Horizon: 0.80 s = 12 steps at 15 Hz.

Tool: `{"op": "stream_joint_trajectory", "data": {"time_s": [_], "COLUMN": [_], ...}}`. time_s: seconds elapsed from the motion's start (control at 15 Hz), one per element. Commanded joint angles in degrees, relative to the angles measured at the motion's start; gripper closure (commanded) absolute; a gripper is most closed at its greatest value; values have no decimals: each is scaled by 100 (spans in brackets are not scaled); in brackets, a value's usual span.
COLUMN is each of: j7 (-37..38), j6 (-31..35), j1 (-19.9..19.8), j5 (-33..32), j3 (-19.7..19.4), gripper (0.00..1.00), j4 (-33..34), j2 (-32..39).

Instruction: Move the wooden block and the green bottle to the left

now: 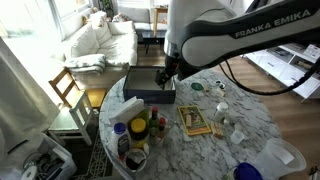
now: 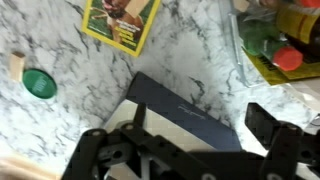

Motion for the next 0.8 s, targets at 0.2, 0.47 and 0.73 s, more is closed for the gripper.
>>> {"op": "stream_joint_trajectory", "data": {"time_s": [0.2, 0.47, 0.73], "j7": [2020, 3035, 3274], "j6": [-1023, -1500, -1100], "j1": [8, -80, -197], "j5": [-909, -829, -431], "j3": [-40, 121, 246], "gripper": [0, 0, 0], "j4": [-1142, -1579, -2079], "j2": [-787, -923, -1164]}}
